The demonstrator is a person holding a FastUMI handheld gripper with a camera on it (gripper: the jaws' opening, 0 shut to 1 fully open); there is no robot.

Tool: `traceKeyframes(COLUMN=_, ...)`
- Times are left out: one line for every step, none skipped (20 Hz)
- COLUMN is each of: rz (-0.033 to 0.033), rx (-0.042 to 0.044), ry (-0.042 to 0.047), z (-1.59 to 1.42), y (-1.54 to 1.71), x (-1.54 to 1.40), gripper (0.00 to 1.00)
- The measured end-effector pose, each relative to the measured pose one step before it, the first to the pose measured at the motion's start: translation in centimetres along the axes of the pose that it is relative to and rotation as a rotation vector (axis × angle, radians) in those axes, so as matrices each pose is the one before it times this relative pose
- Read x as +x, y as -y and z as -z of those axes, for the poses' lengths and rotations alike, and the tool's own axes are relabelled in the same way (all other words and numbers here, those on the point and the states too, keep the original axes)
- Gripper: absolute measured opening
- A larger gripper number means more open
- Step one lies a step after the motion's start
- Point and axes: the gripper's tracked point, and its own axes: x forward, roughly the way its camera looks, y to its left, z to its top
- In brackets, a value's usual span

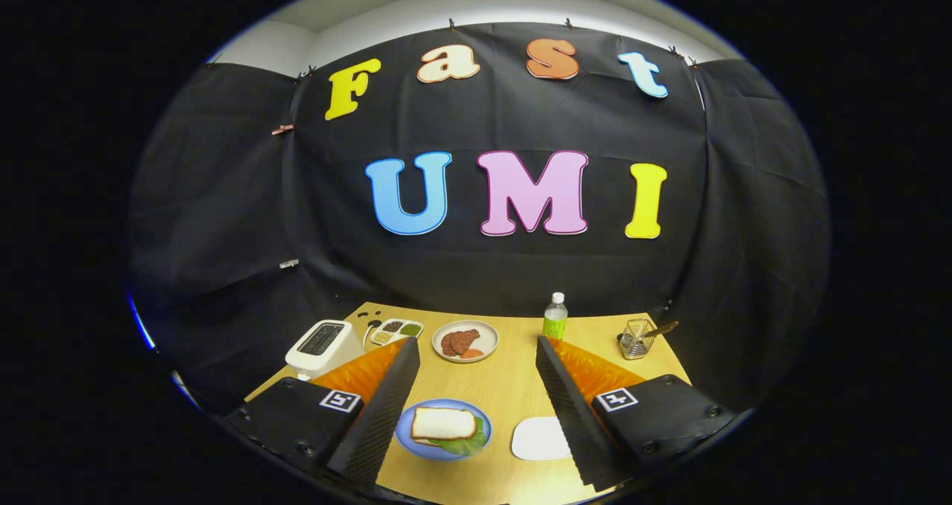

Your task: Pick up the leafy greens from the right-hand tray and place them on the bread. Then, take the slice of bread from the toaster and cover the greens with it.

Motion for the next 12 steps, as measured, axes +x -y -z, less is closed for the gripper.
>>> traceKeyframes(rz=0.01057, rx=0.00608, ry=0.00491, z=-0.103, y=0.268, x=-0.159, gripper=0.99)
traceKeyframes(rz=0.01633, rx=0.00401, ry=0.00811, z=-0.131, y=0.457, x=-0.095, gripper=0.99)
traceKeyframes(rz=0.01228, rx=0.00052, ry=0.00758, z=-0.191, y=0.357, x=-0.080, gripper=0.99)
traceKeyframes(rz=0.00900, rx=-0.00002, ry=-0.00099, z=0.167, y=0.166, x=-0.050, gripper=0.99)
traceKeyframes(rz=0.00273, rx=0.00217, ry=-0.00174, z=-0.017, y=0.092, x=-0.002, gripper=0.98)
traceKeyframes(rz=0.00141, rx=0.00223, ry=-0.00019, z=-0.043, y=-0.023, x=-0.085, gripper=0.98)
traceKeyframes(rz=0.00261, rx=-0.00055, ry=-0.00068, z=-0.062, y=0.073, x=-0.113, gripper=0.98)
traceKeyframes(rz=0.00215, rx=-0.00118, ry=0.00241, z=0.006, y=0.095, x=0.006, gripper=0.98)
traceKeyframes(rz=0.00146, rx=-0.00030, ry=-0.00027, z=0.116, y=-0.065, x=-0.111, gripper=0.98)
traceKeyframes(rz=-0.00191, rx=0.00046, ry=-0.00182, z=0.020, y=-0.099, x=-0.003, gripper=0.98)
traceKeyframes(rz=-0.00104, rx=-0.00089, ry=0.00012, z=-0.011, y=-0.089, x=-0.073, gripper=0.98)
traceKeyframes(rz=-0.00214, rx=-0.00194, ry=-0.00228, z=0.130, y=-0.132, x=0.049, gripper=0.98)
